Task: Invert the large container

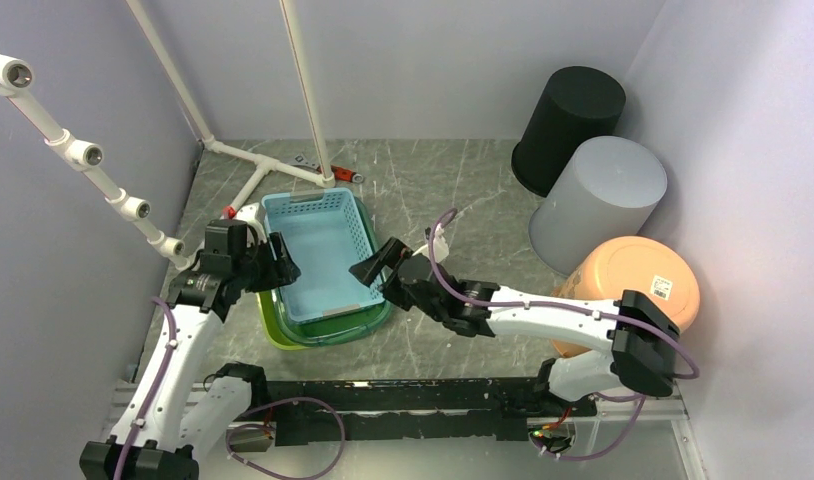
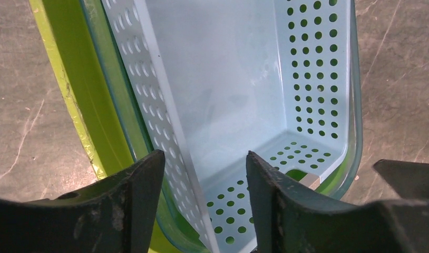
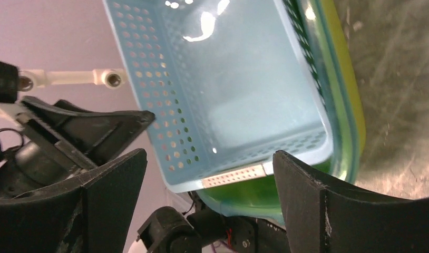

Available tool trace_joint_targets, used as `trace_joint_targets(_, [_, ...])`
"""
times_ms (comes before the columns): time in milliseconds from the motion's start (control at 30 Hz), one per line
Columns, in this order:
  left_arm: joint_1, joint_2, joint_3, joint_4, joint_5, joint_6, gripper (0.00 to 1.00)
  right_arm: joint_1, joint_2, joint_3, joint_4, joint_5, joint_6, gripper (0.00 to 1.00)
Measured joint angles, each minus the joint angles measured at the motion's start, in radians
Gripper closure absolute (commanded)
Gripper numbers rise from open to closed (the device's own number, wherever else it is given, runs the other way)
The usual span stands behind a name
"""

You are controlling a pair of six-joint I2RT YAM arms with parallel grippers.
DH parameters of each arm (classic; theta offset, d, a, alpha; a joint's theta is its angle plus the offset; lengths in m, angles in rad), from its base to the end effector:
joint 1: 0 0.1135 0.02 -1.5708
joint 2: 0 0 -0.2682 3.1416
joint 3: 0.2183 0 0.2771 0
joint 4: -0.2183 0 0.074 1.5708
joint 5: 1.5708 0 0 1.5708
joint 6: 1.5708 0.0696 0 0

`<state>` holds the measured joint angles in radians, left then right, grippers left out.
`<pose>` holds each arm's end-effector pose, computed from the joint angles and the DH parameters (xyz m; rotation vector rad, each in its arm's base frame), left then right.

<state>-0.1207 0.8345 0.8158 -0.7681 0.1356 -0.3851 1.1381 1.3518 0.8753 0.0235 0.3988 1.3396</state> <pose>0.2098 -0.0349 0.2659 -0.2479 2.3725 -0.4034 0.1729 0.3099 0.2441 0.4924 2.1369 1.1431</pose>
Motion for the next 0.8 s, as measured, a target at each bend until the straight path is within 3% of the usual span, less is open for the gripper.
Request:
trace_joint_targets(200, [0.003, 0.010, 0.000, 0.001, 0.009, 0.003, 0.56, 0.030, 0.017, -0.033, 0.025, -0.018, 0.099, 0.17])
trace_joint_targets(400, [0.010, 0.020, 0.000, -0.002, 0.005, 0.008, 0.70, 0.161, 0.021, -0.041, 0.091, 0.081, 0.233, 0.20])
trace_joint_targets(567, [0.013, 0.019, 0.000, -0.005, -0.005, 0.008, 0.77, 0.218, 0.060, -0.056, 0.107, 0.153, 0.366, 0.26])
trace_joint_targets(800, [0.013, 0.019, 0.000, -0.007, -0.002, 0.007, 0.78, 0.241, 0.144, -0.089, 0.182, 0.197, 0.478, 0.31])
